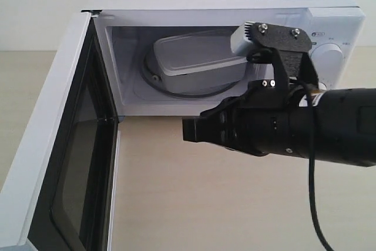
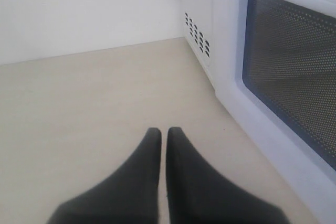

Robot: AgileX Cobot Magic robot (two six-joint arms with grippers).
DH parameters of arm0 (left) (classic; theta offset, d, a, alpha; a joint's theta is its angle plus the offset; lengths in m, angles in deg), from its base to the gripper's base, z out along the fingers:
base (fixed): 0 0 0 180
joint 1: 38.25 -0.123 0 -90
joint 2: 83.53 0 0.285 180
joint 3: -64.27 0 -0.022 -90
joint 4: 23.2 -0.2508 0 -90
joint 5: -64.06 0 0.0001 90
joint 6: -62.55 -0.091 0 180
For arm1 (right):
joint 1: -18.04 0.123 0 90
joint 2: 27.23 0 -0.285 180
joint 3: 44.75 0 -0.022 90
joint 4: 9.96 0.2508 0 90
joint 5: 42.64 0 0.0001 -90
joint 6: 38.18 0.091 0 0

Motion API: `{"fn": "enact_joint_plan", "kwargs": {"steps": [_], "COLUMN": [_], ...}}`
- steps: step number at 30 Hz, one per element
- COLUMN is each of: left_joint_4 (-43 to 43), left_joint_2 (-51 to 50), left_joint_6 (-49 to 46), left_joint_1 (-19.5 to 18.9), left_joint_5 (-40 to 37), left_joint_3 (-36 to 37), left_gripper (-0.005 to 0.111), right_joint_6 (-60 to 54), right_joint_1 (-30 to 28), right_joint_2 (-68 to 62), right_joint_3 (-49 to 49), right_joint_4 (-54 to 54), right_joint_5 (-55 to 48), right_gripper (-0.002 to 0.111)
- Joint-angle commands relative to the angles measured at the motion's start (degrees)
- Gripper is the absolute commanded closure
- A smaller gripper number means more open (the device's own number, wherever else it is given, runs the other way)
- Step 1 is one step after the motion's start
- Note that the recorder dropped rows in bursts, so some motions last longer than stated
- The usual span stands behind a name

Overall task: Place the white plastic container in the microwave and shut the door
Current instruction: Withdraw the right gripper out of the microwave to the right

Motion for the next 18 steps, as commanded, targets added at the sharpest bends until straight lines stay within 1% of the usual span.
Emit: {"fn": "enact_joint_plan", "kwargs": {"steps": [1, 4, 7, 11, 18], "left_joint_4": [-0.03, -0.03, -0.03, -0.03, -0.03], "left_joint_2": [0.13, 0.13, 0.13, 0.13, 0.13], "left_joint_6": [-0.15, -0.15, -0.15, -0.15, -0.15], "left_joint_1": [-0.22, -0.22, -0.22, -0.22, -0.22], "left_joint_5": [0.01, 0.01, 0.01, 0.01, 0.01], "left_joint_3": [0.17, 0.17, 0.17, 0.17, 0.17], "left_gripper": [0.102, 0.102, 0.102, 0.102, 0.102], "right_joint_6": [-0.62, -0.62, -0.77, -0.77, 0.32], "right_joint_1": [0.08, 0.08, 0.08, 0.08, 0.08], "right_joint_2": [3.92, 5.89, 7.96, 8.10, 15.94], "right_joint_3": [0.42, 0.42, 0.42, 0.42, 0.42], "right_joint_4": [-0.41, -0.41, -0.96, -5.25, -5.64], "right_joint_5": [-5.79, -8.91, -15.07, -23.29, -28.30], "right_gripper": [0.108, 0.108, 0.108, 0.108, 0.108]}}
